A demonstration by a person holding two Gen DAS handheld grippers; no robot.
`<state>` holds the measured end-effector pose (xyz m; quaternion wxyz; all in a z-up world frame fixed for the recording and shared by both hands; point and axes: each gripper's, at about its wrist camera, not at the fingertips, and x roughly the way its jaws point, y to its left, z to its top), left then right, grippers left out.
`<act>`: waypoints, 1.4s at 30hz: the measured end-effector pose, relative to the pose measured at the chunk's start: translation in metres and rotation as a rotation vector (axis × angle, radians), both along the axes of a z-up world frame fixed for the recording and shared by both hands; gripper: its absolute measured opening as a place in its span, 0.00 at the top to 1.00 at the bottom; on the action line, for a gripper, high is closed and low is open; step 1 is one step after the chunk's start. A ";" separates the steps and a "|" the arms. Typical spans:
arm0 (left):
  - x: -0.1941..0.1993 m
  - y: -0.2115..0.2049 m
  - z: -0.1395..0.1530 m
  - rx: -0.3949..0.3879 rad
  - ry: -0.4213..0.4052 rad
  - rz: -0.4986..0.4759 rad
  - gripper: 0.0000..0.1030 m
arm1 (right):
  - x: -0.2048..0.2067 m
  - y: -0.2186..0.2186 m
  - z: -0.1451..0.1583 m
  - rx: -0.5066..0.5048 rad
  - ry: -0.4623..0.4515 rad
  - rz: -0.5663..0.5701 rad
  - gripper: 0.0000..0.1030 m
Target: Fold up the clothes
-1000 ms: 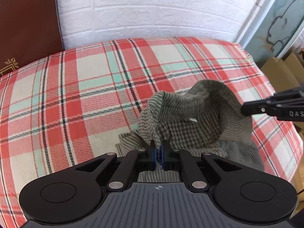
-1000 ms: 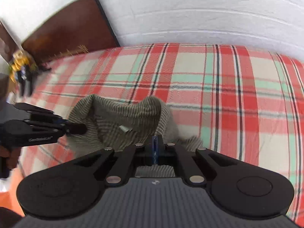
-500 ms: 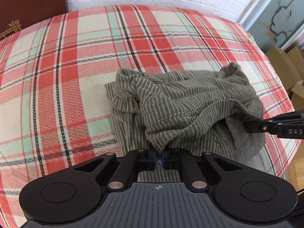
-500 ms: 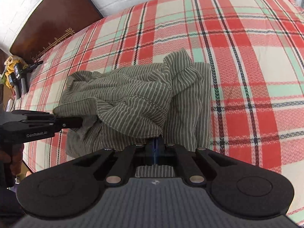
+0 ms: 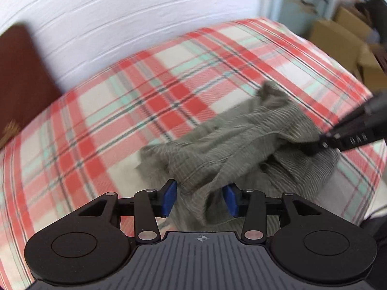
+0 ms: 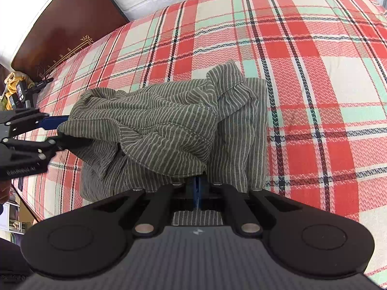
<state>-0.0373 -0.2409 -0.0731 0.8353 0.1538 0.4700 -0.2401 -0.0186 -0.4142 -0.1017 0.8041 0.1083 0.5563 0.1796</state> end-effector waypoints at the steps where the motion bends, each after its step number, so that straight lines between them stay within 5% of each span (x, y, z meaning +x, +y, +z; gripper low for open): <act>1: 0.001 -0.003 -0.002 0.001 0.005 -0.015 0.47 | 0.000 0.000 0.000 -0.001 -0.001 -0.001 0.98; 2: 0.002 -0.007 -0.004 0.003 0.009 -0.029 0.72 | 0.000 0.000 0.001 0.000 -0.003 -0.003 0.96; 3: 0.004 -0.009 -0.006 -0.002 0.018 -0.037 0.84 | 0.001 -0.001 0.002 0.001 -0.005 -0.004 0.95; 6: 0.013 0.000 -0.005 -0.065 0.057 -0.001 0.90 | 0.003 -0.004 0.012 0.003 -0.033 -0.004 0.90; 10: 0.022 0.012 -0.003 -0.118 0.082 0.047 0.94 | 0.010 -0.012 0.046 0.006 -0.121 0.031 0.86; 13: 0.024 0.014 0.000 -0.121 0.072 0.049 0.94 | 0.019 -0.012 0.077 -0.010 -0.217 0.098 0.63; 18: 0.025 0.011 0.002 -0.121 0.063 0.030 0.94 | 0.044 0.022 0.113 -0.040 -0.341 0.406 0.58; 22: 0.026 0.011 0.001 -0.118 0.062 0.018 0.94 | 0.059 0.069 0.104 -0.084 -0.309 0.725 0.54; 27: 0.027 0.015 0.002 -0.114 0.061 0.007 0.94 | 0.086 0.092 0.070 -0.085 -0.156 0.857 0.55; 28: 0.027 0.016 0.002 -0.112 0.061 0.004 0.94 | 0.089 0.094 0.066 -0.076 -0.128 0.864 0.56; 30: 0.028 0.018 0.002 -0.106 0.059 0.000 0.94 | 0.094 0.094 0.062 -0.026 -0.068 0.864 0.97; 35: 0.033 0.024 0.000 -0.133 0.072 0.017 0.95 | 0.115 0.071 0.067 0.161 -0.036 0.673 0.98; 42: 0.042 0.026 -0.003 -0.227 0.115 0.008 0.96 | 0.140 0.050 0.050 0.214 -0.028 0.430 0.98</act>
